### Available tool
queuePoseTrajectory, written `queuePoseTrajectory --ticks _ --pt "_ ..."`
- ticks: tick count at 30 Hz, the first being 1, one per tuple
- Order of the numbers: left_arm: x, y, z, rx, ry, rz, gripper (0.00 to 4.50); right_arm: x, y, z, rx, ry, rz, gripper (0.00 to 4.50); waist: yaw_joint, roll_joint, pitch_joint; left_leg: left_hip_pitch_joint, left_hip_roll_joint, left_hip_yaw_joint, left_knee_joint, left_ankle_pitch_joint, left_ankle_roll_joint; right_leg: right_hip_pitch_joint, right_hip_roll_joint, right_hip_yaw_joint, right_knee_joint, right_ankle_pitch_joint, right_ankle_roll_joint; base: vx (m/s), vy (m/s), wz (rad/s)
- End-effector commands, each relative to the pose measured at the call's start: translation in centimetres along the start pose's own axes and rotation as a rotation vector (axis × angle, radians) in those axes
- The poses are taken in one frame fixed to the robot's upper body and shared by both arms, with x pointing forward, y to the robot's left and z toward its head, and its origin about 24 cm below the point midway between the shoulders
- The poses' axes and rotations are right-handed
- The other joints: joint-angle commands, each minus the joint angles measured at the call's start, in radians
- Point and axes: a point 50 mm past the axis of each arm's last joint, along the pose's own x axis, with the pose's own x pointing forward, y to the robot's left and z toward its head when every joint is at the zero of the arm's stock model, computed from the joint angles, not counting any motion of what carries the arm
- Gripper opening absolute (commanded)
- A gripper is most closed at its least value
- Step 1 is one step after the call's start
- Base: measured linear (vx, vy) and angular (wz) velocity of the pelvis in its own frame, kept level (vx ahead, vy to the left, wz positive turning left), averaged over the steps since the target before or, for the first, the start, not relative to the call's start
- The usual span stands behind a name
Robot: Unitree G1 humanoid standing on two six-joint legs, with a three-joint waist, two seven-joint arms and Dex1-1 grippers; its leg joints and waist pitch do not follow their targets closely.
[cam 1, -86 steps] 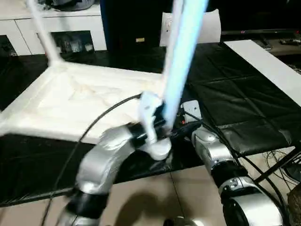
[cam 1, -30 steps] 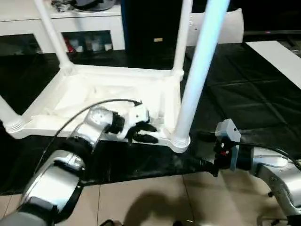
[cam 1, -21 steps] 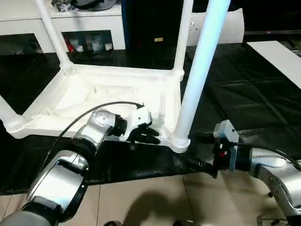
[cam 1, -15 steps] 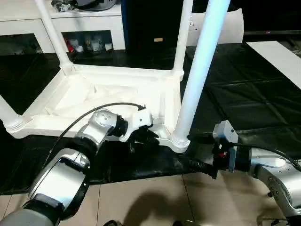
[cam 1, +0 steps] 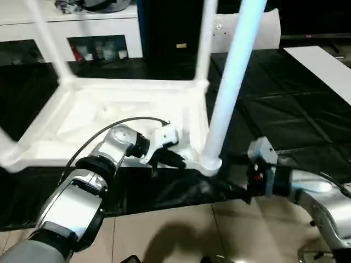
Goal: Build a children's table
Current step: Rotate leg to tighten
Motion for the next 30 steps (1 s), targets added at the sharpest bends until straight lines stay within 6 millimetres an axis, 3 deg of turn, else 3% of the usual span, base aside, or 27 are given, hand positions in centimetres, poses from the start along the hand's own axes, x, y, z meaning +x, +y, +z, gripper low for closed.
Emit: queuePoseTrajectory --ticks 1,5,7,8,11,13,15,16,18,22,23,30 --pt "-1.1 0.2 -0.6 -0.068 -0.047 0.091 0.01 -0.2 -1.0 0.5 -0.034 -0.011 -0.064 4.5 0.01 -0.02 -0.073 -0.018 -0.017 0.017 -0.059 -0.095 0.079 0.092 -0.045 0.032 -0.074 -0.324 -0.124 0.0 0.0 0.0" --pt "-1.2 -1.0 -0.5 0.005 -0.05 0.007 0.01 0.1 -1.4 0.8 -0.039 -0.016 -0.075 4.5 -0.001 -0.019 -0.072 -0.018 -0.015 0.018 -0.06 -0.099 0.09 0.09 -0.044 0.035 -0.075 -0.31 -0.142 0.0 0.0 0.0" --pt "-1.3 -1.6 -0.9 0.064 -0.027 -0.043 0.01 0.3 -1.6 0.9 -0.045 -0.015 -0.063 4.5 -0.007 -0.03 -0.071 -0.017 -0.014 0.021 -0.06 -0.107 0.094 0.086 -0.044 0.036 -0.076 -0.325 -0.138 0.0 0.0 0.0" --pt "-1.3 -2.1 -1.1 0.093 -0.017 -0.08 0.01 0.5 -1.6 0.9 -0.056 -0.014 -0.046 4.5 -0.005 -0.023 -0.069 -0.016 -0.016 0.022 -0.06 -0.114 0.093 0.084 -0.044 0.036 -0.079 -0.35 -0.129 0.0 0.0 0.0" --pt "-1.4 -3.0 -1.6 0.136 0.011 -0.147 0.01 1.0 -1.5 0.8 -0.059 -0.024 0.031 4.5 -0.004 -0.023 -0.068 -0.013 -0.012 0.021 -0.062 -0.13 0.09 0.081 -0.047 0.037 -0.079 -0.377 -0.12 0.0 0.0 0.0" --pt "-1.5 -3.5 -1.8 0.183 0.04 -0.188 0.0 1.4 -1.3 0.7 -0.04 -0.044 0.088 4.14 -0.002 -0.02 -0.068 -0.013 -0.009 0.02 -0.064 -0.135 0.088 0.081 -0.049 0.038 -0.076 -0.374 -0.123 0.0 0.0 0.0" --pt "-1.5 -3.7 -1.8 0.21 0.046 -0.207 0.0 1.6 -1.3 0.7 -0.028 -0.057 0.119 4.14 -0.002 -0.02 -0.068 -0.012 -0.009 0.02 -0.064 -0.144 0.087 0.079 -0.047 0.037 -0.079 -0.371 -0.123 0.0 0.0 0.0" --pt "-1.5 -3.8 -1.7 0.224 0.044 -0.213 0.0 1.7 -1.2 0.7 -0.022 -0.062 0.149 3.95 -0.001 -0.024 -0.067 -0.011 -0.009 0.021 -0.064 -0.15 0.085 0.078 -0.046 0.038 -0.079 -0.375 -0.124 0.0 0.0 0.0" --pt "-1.5 -3.7 -1.5 0.245 0.038 -0.233 0.0 2.0 -0.9 0.7 -0.008 -0.06 0.224 3.8 0.002 -0.021 -0.068 -0.008 -0.009 0.021 -0.064 -0.156 0.086 0.078 -0.047 0.037 -0.079 -0.382 -0.128 0.0 0.0 0.0" --pt "-1.6 -3.8 -1.3 0.265 0.049 -0.274 0.0 2.3 -0.5 0.5 -0.004 -0.035 0.334 3.56 0.02 -0.022 -0.071 -0.009 -0.005 0.022 -0.063 -0.13 0.085 0.08 -0.048 0.041 -0.07 -0.331 -0.143 0.0 0.0 0.0" --pt "-1.6 -3.9 -1.3 0.27 0.059 -0.297 0.0 2.4 -0.5 0.5 -0.008 -0.03 0.351 3.42 0.023 -0.018 -0.071 -0.008 -0.004 0.021 -0.063 -0.129 0.083 0.079 -0.049 0.041 -0.069 -0.329 -0.146 0.0 0.0 0.0" --pt "-1.6 -4.4 -1.2 0.298 0.102 -0.389 0.0 3.1 -0.6 0.7 0.003 -0.008 0.452 2.74 0.03 -0.019 -0.071 -0.008 -0.004 0.022 -0.063 -0.134 0.072 0.08 -0.049 0.041 -0.067 -0.322 -0.155 0.0 0.0 0.0"
